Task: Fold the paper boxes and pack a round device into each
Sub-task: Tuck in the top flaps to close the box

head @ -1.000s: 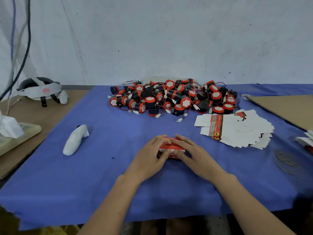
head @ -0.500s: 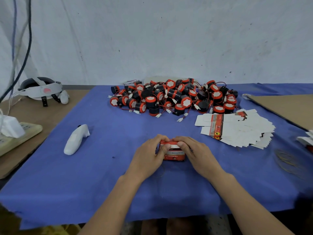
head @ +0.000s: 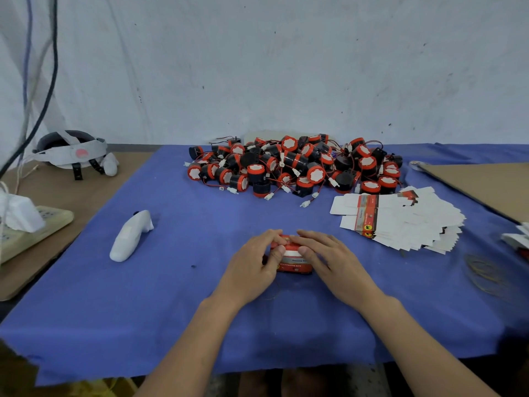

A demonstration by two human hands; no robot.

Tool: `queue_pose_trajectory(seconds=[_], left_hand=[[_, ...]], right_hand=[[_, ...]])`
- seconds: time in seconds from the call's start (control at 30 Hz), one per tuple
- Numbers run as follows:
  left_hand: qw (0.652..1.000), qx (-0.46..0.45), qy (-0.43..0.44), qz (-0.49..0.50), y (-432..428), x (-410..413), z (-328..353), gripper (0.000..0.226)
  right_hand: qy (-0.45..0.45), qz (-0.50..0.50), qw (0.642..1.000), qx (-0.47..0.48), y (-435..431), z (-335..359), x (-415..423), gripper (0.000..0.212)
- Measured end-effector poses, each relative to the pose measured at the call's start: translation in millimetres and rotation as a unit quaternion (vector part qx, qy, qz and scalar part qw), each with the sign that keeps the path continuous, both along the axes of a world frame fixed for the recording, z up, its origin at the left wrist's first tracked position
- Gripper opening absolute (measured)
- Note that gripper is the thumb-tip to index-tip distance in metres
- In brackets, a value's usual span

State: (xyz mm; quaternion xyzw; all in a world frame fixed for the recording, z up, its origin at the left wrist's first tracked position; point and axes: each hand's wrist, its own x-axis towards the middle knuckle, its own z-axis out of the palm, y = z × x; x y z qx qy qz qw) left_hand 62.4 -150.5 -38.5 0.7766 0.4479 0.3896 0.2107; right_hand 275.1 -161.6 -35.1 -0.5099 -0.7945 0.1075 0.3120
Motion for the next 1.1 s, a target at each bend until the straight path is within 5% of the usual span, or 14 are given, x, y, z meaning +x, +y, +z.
queue_pose_trajectory(seconds=[0.33, 0.8, 1.1], left_hand=[[1.0, -0.002, -0.03, -0.002, 2.5, -2.5, -3.5, 0.027], [0.995, 0.061, 0.082, 0.007, -4.3, -6.7, -3.4, 0.029], [0.994, 0.083, 0.072, 0.018, -1.8, -5.1, -7.8, 0.024]], right_hand=[[-0.03, 0.019, 0.999, -0.025, -0.3, 2.9, 4.1, 0.051], [-0.142, 0.027, 0.989, 0.012, -2.8, 7.1, 5.9, 0.048], [-0.226, 0.034, 0.972, 0.056, -0.1, 1.7, 9.6, 0.053]])
